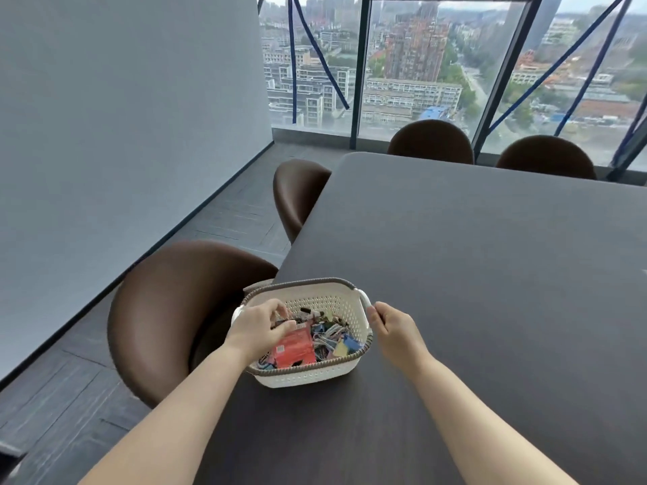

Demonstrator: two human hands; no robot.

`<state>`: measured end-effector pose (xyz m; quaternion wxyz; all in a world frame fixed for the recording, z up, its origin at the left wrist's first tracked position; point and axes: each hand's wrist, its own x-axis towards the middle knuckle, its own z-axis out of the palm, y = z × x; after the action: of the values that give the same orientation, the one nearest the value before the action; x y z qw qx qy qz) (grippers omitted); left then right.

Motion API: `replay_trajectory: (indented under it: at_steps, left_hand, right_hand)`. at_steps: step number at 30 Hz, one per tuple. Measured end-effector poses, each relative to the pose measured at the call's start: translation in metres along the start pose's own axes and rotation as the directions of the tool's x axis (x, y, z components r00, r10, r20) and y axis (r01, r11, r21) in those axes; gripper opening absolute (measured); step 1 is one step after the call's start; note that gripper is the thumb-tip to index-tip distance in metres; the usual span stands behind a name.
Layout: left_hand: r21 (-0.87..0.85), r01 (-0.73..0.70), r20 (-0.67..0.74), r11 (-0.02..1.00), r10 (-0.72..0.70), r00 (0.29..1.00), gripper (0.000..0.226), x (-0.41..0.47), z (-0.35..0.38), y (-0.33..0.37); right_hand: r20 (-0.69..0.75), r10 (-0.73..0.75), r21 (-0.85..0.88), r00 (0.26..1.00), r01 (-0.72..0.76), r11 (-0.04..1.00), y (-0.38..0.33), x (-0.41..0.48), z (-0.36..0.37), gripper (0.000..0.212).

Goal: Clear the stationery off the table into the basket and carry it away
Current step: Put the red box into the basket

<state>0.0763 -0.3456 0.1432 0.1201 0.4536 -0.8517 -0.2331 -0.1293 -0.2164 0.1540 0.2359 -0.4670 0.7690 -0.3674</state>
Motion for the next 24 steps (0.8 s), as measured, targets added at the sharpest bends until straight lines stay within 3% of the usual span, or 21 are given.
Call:
replay_trajectory:
  at_steps: [3,6,9,11,16,21,24]
  left_hand:
    - [-0.043,-0.041,0.066,0.998,0.044,0.997,0.023,0.004,0.003,-0.008]
    - [-0.112,-0.062,0.22,0.992,0.086,0.972,0.009,0.009,0.005,-0.016]
    - [-0.066,-0.128,0.334,0.989,0.143,0.932,0.048,0.01,0.007,-0.027]
    - [-0.014,-0.178,0.347,0.984,0.172,0.922,0.051,0.009,0.01,-0.029]
    - [0.102,-0.279,0.19,0.955,0.257,0.948,0.037,0.01,0.025,-0.034]
    - [-0.033,-0.242,-0.028,0.97,0.241,0.97,0.022,0.005,0.027,-0.038]
    - [-0.033,-0.202,-0.001,0.979,0.202,0.979,0.052,0.0,0.022,-0.032]
  right_hand:
    - [0.108,0.023,-0.069,0.994,-0.016,0.997,-0.015,0.017,0.026,0.037]
    - [0.227,0.065,-0.056,0.972,-0.053,0.997,-0.029,0.035,0.054,0.032]
    - [0.338,0.105,-0.118,0.935,-0.068,0.991,-0.033,0.044,0.066,0.026]
    - [0.367,0.137,-0.165,0.92,-0.08,0.983,-0.028,0.048,0.07,0.026]
    - [0.188,0.058,-0.271,0.98,-0.005,0.963,-0.01,0.05,0.072,0.026]
    - [0.062,-0.064,-0.282,0.996,0.079,0.956,-0.003,0.043,0.061,0.011]
    - [0.015,-0.116,-0.284,0.993,0.116,0.952,-0.002,0.037,0.055,0.007]
